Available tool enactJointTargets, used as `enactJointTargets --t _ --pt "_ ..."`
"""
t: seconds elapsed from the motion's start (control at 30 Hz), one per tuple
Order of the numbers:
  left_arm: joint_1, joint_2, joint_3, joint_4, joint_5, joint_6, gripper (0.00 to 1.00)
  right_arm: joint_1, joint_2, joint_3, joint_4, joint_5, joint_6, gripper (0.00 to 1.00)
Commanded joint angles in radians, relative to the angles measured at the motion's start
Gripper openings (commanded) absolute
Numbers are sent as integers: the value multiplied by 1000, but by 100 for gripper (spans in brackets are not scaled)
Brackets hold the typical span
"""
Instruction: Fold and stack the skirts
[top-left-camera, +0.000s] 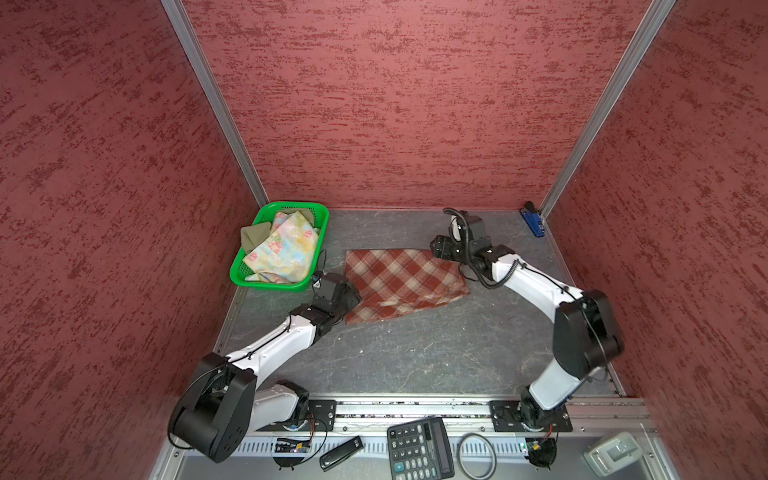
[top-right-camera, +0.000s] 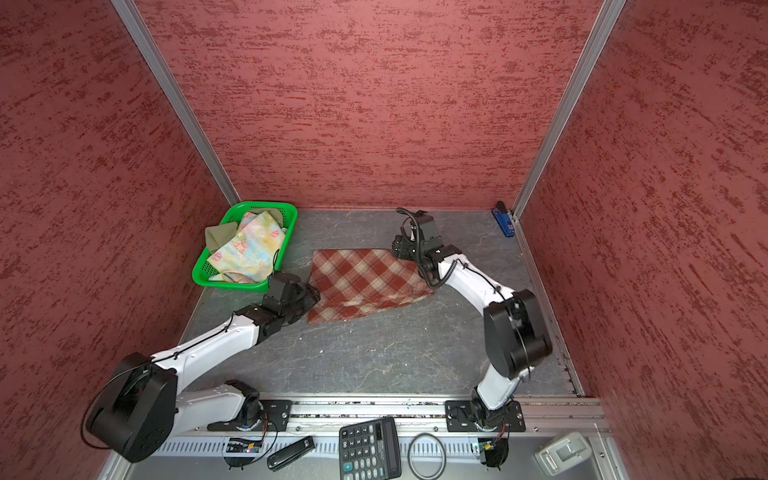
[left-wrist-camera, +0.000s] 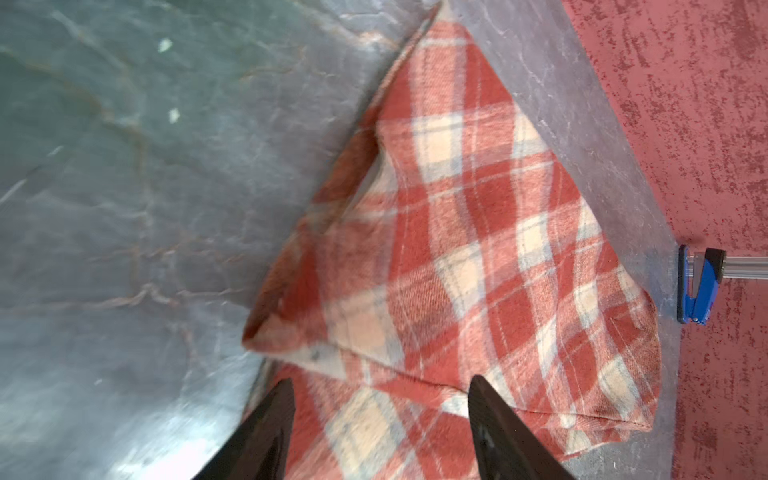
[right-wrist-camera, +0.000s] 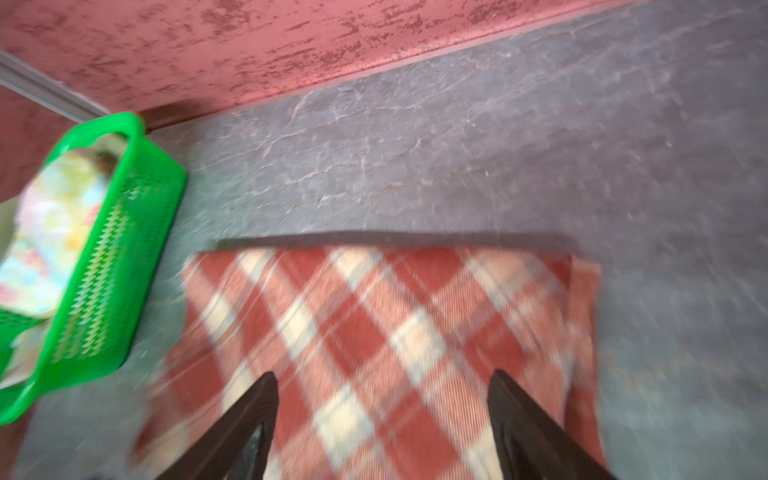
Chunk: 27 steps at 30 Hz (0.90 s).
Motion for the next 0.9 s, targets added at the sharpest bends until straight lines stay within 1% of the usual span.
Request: enactJointTargets --t 0.0,0.13,0.27,0.47,0.63,0.7,0.8,0.87 --pt "35 -47 -11 -66 94 -16 67 3 -107 -133 13 6 52 81" --pt "90 -40 -4 -67 150 -8 67 3 -250 -258 0 10 82 81" --pt "141 18 4 -46 209 3 67 2 -321 -313 -21 -21 122 81" --pt "159 116 10 5 189 51 62 -9 -367 -384 -44 -59 162 81" --pt "159 169 -11 145 146 95 54 -15 -372 -455 -9 -68 172 80" --pt "154 182 -3 178 135 124 47 -21 -373 -470 -3 -61 169 79" --pt "148 204 21 192 126 159 27 -35 -358 -473 3 -53 159 77" --pt "139 211 34 187 116 176 18 -43 -339 -471 21 -50 146 77"
